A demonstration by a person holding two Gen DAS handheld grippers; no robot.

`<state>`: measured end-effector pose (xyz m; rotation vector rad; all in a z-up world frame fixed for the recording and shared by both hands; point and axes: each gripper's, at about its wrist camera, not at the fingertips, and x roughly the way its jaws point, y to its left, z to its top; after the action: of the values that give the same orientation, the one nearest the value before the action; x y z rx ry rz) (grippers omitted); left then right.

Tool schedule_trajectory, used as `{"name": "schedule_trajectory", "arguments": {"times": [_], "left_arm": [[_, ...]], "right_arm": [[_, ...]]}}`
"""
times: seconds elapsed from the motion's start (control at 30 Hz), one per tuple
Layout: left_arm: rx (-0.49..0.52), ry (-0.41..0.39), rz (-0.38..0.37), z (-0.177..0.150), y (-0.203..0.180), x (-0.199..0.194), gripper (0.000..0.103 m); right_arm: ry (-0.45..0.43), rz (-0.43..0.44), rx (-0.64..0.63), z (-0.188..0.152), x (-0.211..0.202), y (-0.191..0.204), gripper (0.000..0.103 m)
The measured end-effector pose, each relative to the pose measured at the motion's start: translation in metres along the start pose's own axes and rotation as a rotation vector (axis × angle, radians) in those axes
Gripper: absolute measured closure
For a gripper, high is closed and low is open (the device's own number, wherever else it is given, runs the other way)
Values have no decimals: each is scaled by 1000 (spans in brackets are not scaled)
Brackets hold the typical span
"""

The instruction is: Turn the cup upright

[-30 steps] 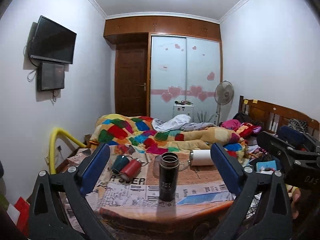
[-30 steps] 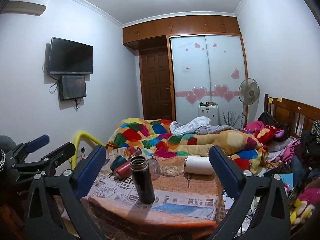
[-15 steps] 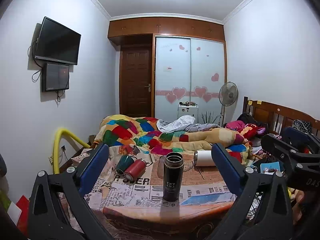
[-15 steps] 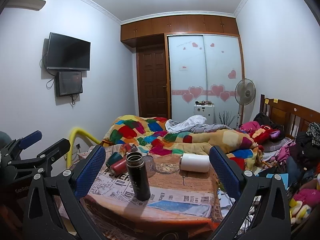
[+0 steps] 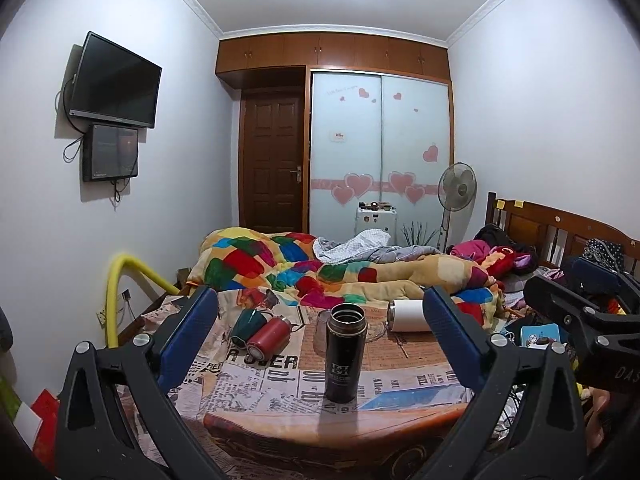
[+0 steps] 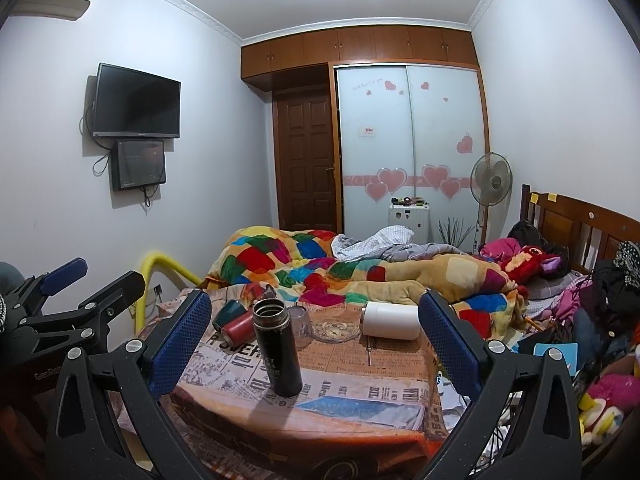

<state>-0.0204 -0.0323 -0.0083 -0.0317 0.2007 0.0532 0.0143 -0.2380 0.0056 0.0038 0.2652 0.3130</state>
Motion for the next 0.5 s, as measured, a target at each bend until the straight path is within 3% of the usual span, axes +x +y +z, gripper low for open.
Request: {"name": "schedule_trajectory", "arguments": {"times": [0.5], "left_arm": [[-6,5,-6,-2,-4,3,0]], "right_arm": [[2,1,6,0,0,1,0]]}}
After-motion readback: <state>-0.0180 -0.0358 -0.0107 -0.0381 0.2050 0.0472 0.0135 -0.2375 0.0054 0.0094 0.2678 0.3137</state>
